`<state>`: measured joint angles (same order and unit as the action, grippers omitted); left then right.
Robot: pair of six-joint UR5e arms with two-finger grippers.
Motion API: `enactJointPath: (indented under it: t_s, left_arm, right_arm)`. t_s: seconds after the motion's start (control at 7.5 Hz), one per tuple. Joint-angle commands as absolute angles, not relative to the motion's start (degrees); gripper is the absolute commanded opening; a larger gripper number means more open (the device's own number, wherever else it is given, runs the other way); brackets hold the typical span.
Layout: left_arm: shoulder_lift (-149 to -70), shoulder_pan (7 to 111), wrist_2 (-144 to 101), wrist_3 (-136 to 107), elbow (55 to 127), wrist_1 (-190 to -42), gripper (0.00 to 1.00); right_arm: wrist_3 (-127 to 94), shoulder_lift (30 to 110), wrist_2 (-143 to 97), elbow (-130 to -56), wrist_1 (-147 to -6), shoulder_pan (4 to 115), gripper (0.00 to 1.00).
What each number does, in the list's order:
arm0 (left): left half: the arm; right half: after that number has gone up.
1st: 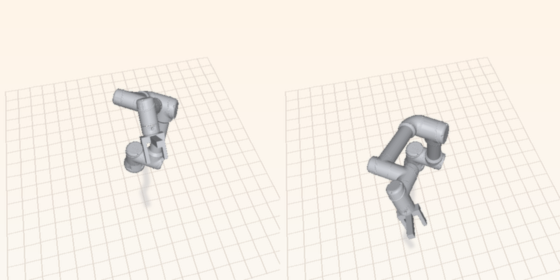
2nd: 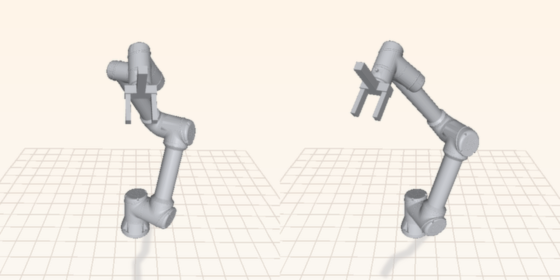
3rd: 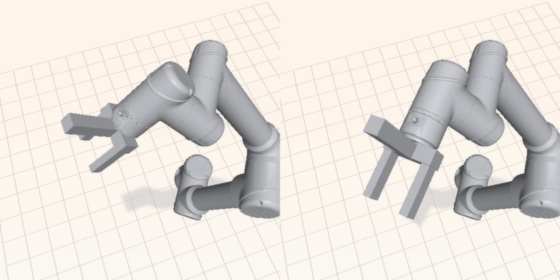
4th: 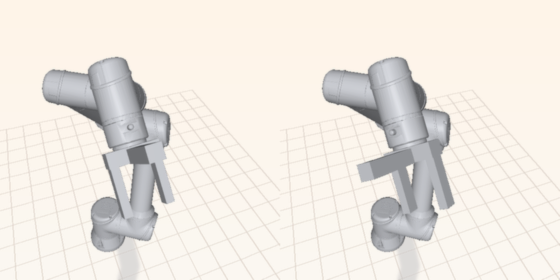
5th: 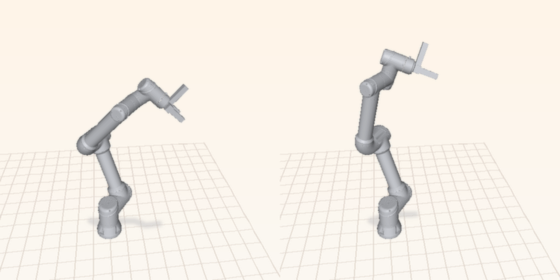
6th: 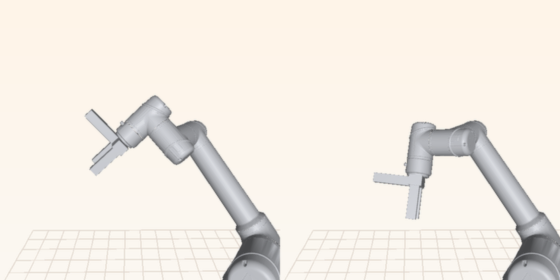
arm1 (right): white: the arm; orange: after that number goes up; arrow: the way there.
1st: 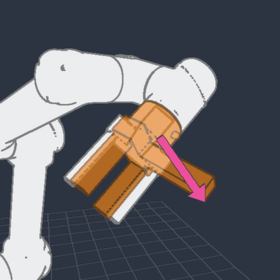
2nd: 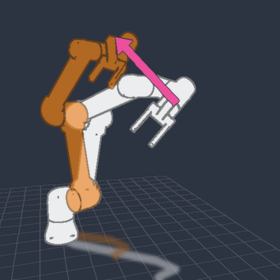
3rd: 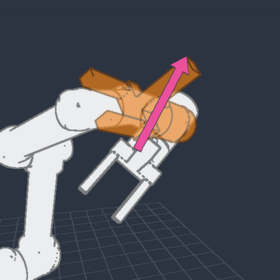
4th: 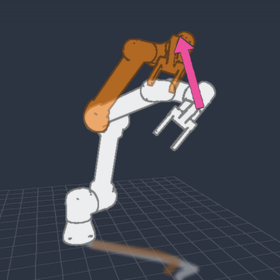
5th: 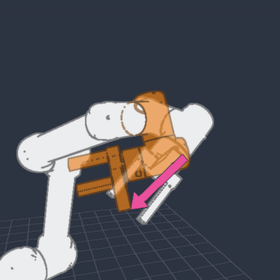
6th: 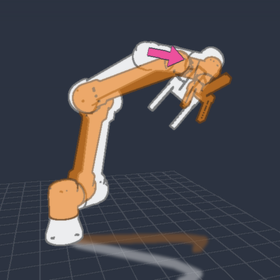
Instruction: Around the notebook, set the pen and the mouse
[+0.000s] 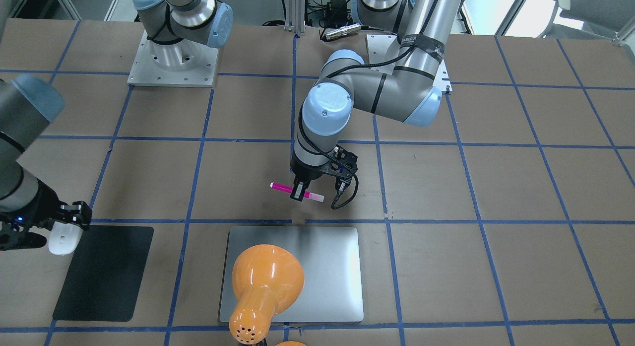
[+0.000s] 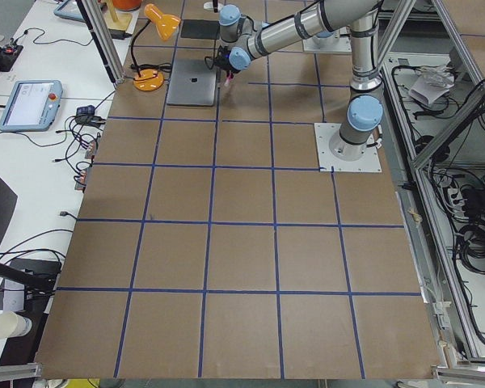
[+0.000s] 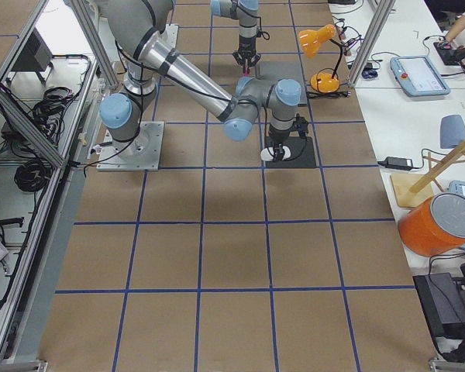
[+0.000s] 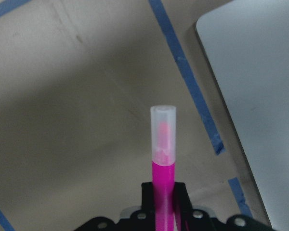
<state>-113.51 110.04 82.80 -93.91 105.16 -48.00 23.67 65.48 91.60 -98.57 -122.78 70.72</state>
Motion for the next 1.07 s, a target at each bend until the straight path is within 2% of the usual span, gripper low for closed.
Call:
enactJointPath:
  t_s: [0.0, 0.27, 0.4, 0.53, 0.67, 0.8, 0.93]
  left_arm:
    - [-115.0, 110.7, 82.8, -95.7, 105.5, -47.3, 0.00]
    - [-115.2, 110.7, 82.7, -95.8, 105.6, -47.3, 0.00]
    - [-115.4, 110.7, 82.7, -95.8, 105.6, -47.4, 0.00]
    - [-115.4, 110.7, 82.7, -95.8, 105.6, -47.5, 0.00]
    - [-115.4, 110.7, 82.7, -96.0, 105.7, -48.1, 0.00]
    - [-115.6, 110.7, 82.6, -97.0, 105.8, -48.1, 0.01]
    - [-115.9, 110.7, 82.5, -98.2, 105.8, -48.1, 0.02]
  right_arm:
    - [17.9, 61.6, 91.1, -95.1, -123.0, 73.9, 0.02]
    - [17.5, 59.8, 90.4, -94.5, -123.4, 74.6, 0.04]
    - [17.5, 59.2, 90.4, -94.7, -123.6, 74.6, 0.09]
    - [17.5, 58.9, 90.4, -95.0, -123.5, 74.6, 0.20]
    - [17.5, 58.0, 90.4, -94.6, -123.7, 74.6, 0.37]
    - [17.5, 57.7, 90.2, -94.9, -124.3, 74.6, 0.99]
    - [17.5, 57.1, 90.3, -94.3, -124.9, 74.6, 1.00]
